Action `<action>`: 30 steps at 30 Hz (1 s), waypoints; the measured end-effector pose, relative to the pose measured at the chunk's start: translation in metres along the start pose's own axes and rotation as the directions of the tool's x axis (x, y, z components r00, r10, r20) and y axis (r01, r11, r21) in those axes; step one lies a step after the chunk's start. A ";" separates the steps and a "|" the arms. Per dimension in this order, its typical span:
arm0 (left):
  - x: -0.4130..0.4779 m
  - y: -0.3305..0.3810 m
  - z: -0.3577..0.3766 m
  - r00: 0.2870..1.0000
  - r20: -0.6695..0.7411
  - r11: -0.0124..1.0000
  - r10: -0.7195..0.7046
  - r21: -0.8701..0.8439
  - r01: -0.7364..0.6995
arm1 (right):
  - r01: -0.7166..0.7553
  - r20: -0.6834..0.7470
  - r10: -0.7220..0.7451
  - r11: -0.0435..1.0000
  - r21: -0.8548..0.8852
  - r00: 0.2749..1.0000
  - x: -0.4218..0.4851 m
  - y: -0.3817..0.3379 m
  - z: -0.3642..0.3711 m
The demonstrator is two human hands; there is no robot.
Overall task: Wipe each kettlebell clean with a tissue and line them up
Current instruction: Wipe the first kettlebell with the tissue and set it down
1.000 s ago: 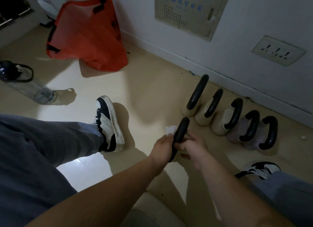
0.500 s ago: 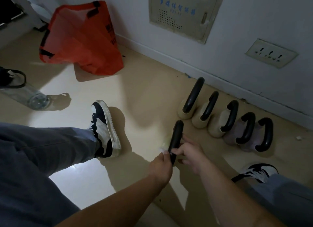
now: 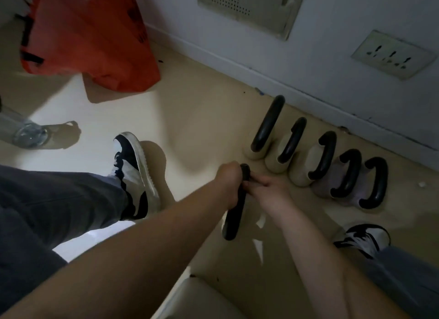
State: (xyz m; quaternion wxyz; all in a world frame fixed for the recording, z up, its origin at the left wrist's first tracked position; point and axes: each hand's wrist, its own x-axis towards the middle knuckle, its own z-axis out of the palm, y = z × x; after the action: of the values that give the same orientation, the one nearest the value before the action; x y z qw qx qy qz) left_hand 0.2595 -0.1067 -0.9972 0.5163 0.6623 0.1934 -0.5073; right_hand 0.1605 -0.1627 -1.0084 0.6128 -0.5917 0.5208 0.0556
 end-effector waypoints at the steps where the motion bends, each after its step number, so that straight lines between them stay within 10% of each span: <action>1: 0.005 0.013 0.003 1.000 -0.004 1.000 0.007 0.030 -0.007 | 0.011 0.005 -0.011 1.000 -0.028 1.000 0.001 -0.001 -0.001; 10: -0.008 -0.036 -0.004 0.995 -0.005 0.980 0.095 0.175 -0.093 | 0.038 -0.019 -0.039 0.998 -0.056 0.999 0.000 0.006 0.002; 18: -0.070 -0.101 -0.061 0.965 0.051 0.719 0.255 0.657 -0.225 | 0.116 -0.009 -0.118 0.980 -0.159 0.993 -0.015 0.004 0.008; 25: -0.045 -0.054 -0.097 0.951 -0.058 0.867 0.303 0.432 -0.250 | -0.112 -0.045 0.118 0.987 0.117 0.992 -0.020 0.019 0.014; 30: -0.028 -0.036 -0.051 0.808 0.136 0.488 0.573 0.736 -0.470 | -0.249 0.089 0.236 0.950 0.190 0.968 -0.012 0.027 0.016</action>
State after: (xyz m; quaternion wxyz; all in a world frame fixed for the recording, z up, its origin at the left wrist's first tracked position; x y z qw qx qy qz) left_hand 0.2442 -0.0402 -0.9930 0.3173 0.8699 -0.2069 -0.3160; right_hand 0.1459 -0.1354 -1.0219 0.6741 -0.4567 0.5723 0.0973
